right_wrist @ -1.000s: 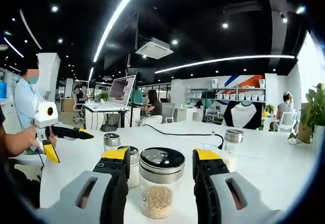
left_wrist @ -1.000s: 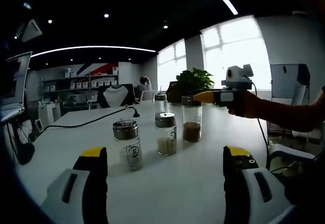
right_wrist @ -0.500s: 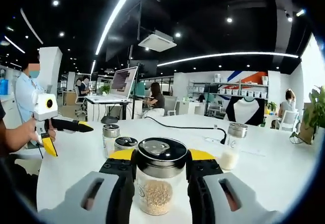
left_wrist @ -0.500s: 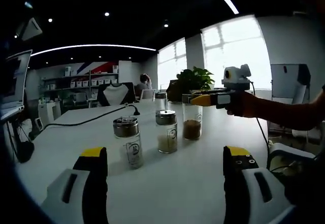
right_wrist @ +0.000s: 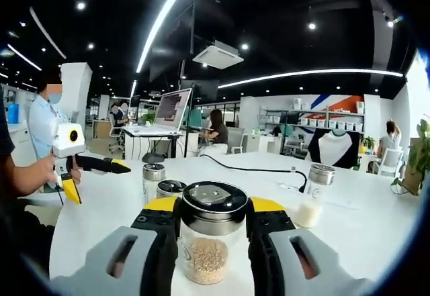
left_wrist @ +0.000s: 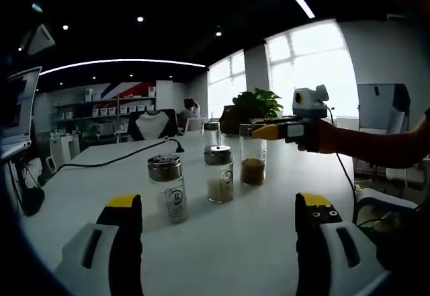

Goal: Rotate the seasoning bottle until the label or dispensing opening points toward the visible target arrow and the bottle remains upright within the marked orientation range

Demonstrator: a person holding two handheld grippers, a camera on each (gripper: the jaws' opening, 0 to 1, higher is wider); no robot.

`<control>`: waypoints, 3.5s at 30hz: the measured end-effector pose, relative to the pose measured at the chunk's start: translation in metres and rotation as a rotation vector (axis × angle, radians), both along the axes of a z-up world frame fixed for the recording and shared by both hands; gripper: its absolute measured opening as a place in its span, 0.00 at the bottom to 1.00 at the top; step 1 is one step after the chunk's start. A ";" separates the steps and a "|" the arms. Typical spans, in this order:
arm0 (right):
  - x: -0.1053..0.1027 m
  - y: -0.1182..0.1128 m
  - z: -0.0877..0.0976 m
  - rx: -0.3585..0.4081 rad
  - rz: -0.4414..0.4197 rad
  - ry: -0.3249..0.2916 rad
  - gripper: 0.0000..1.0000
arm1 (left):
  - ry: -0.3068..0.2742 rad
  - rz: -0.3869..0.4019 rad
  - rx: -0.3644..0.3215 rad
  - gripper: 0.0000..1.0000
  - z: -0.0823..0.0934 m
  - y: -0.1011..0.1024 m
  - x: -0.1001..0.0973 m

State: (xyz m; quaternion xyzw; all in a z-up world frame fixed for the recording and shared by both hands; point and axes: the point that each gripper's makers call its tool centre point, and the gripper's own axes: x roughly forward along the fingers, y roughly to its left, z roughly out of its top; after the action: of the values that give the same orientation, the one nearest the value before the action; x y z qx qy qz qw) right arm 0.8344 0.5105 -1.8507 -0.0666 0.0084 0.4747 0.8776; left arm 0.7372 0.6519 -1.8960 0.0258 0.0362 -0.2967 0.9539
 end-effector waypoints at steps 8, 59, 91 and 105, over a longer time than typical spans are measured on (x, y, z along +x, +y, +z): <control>0.001 -0.005 0.021 0.060 -0.022 -0.019 0.41 | 0.001 0.000 0.001 1.00 0.000 -0.001 0.000; 0.183 -0.051 0.012 -0.076 -0.477 -0.073 0.43 | -0.028 -0.013 -0.011 1.00 0.005 -0.007 0.000; 0.230 -0.045 0.002 0.077 -0.550 0.043 0.38 | -0.004 0.005 0.018 1.00 -0.004 -0.001 0.003; 0.201 -0.045 0.009 0.064 -0.498 0.053 0.37 | 0.005 0.003 -0.010 1.00 0.000 0.003 0.003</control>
State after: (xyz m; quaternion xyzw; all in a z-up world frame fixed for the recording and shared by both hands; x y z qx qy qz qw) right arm 1.0359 0.4654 -1.8414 -0.0220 0.0325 0.2454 0.9686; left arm 0.7400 0.6553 -1.8961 0.0201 0.0372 -0.2956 0.9544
